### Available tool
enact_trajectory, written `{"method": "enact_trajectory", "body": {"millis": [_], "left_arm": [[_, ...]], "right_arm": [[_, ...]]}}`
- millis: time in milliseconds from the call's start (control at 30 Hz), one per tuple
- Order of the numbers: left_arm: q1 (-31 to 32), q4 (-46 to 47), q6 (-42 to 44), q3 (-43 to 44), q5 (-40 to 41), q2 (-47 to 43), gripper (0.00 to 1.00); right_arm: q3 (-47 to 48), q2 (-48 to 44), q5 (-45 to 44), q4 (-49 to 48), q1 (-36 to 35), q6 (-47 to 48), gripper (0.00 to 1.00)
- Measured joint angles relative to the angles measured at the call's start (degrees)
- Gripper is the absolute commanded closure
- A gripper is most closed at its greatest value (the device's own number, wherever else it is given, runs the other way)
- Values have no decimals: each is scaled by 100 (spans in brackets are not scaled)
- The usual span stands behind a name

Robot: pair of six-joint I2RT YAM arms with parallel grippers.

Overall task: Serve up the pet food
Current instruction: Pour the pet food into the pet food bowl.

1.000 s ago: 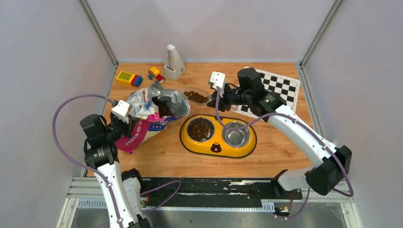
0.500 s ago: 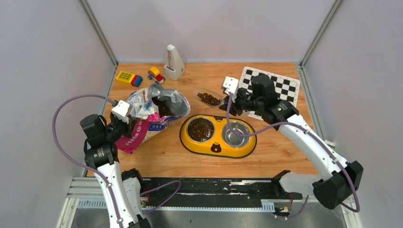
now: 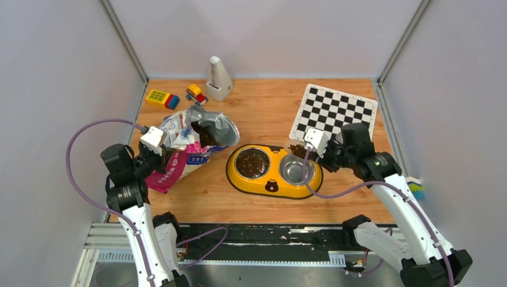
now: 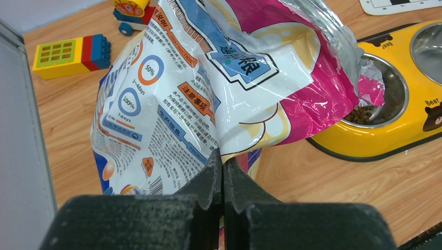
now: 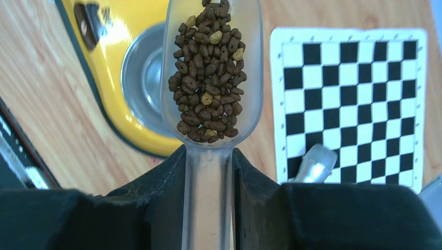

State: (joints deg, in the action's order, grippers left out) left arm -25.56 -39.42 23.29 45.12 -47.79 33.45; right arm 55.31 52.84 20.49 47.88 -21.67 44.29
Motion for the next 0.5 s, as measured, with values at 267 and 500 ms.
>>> {"method": "enact_trajectory", "body": {"millis": [267, 500], "left_arm": [[0, -13, 0, 0, -15, -11, 100], [-2, -17, 2, 0, -15, -15, 100]], "right_arm": [[-238, 87, -691, 953, 22, 516, 100], [-122, 852, -1414, 1504, -254, 553, 100]]}}
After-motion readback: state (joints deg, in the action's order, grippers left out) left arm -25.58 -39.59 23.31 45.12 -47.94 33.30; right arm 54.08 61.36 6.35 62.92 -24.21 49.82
